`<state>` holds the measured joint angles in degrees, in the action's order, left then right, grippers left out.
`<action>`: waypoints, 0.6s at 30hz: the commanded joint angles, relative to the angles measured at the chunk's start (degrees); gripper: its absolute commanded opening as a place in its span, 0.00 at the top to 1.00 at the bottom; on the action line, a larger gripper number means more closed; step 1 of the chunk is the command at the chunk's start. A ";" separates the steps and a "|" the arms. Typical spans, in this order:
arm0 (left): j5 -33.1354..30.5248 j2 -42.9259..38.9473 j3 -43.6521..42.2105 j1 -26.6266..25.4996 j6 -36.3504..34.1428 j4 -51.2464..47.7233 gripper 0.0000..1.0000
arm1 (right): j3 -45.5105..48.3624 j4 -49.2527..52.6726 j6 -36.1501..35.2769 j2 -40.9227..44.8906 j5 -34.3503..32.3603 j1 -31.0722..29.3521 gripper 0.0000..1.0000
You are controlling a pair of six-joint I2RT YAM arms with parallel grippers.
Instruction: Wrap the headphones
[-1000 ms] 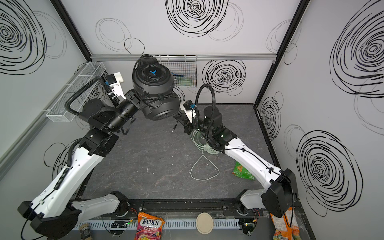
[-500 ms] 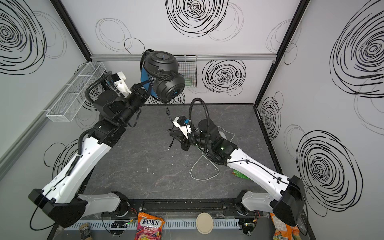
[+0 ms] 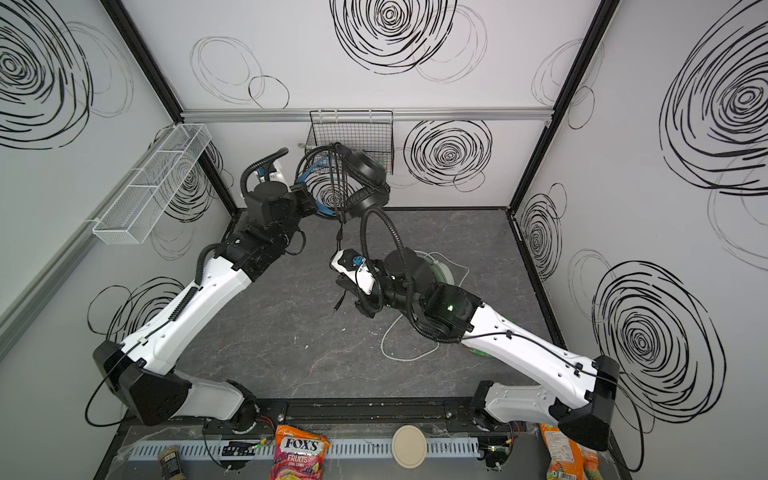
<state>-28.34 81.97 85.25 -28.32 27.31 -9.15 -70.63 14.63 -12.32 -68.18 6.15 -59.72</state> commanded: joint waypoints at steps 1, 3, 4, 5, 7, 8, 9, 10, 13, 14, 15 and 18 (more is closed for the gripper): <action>-8.62 -1.96 -2.41 -0.77 -8.95 6.48 1.00 | -5.49 5.85 -3.83 -1.27 -2.61 -1.20 1.00; -7.64 -2.83 -3.86 -1.05 -11.77 5.83 1.00 | -9.08 8.46 -5.80 -2.82 -4.84 -1.10 1.00; -6.45 -3.19 -4.49 -1.17 -13.27 5.02 1.00 | -11.26 10.01 -6.98 -3.75 -6.29 -1.10 1.00; -5.51 -3.47 -4.77 -1.14 -14.32 4.00 1.00 | -13.11 11.52 -8.07 -4.54 -7.58 -0.93 1.00; -2.60 -4.13 -5.52 -1.13 -15.95 0.96 1.00 | -17.14 14.33 -10.29 -6.37 -10.09 -0.19 1.00; -1.30 -4.38 -5.81 -1.17 -16.45 -0.21 1.00 | -18.53 15.31 -10.92 -7.04 -10.98 0.27 1.00; 0.57 -4.92 -6.33 -1.22 -16.82 -1.18 1.00 | -20.02 16.24 -11.60 -7.90 -11.65 1.01 1.00; 2.15 -5.50 -6.94 -1.41 -16.94 -2.04 1.00 | -21.16 16.92 -11.99 -8.59 -12.14 1.79 1.00; 6.58 -7.20 -9.08 -1.88 -17.37 -3.24 1.00 | -22.60 17.35 -12.12 -10.14 -12.59 3.72 1.00; 8.08 -7.95 -9.96 -2.00 -17.75 -3.16 1.00 | -22.90 17.44 -12.12 -10.58 -12.93 4.01 1.00; 9.41 -8.76 -10.78 -2.29 -18.07 -3.30 1.00 | -23.33 17.65 -12.19 -11.15 -13.41 4.29 1.00; 13.17 -11.36 -13.20 -2.25 -18.28 -2.99 1.00 | -23.98 18.58 -12.37 -12.56 -13.36 4.92 1.00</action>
<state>-20.78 73.82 73.06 -30.33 9.54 -16.32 -92.55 31.42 -23.16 -79.77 -5.91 -55.27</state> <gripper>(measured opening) 0.081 0.057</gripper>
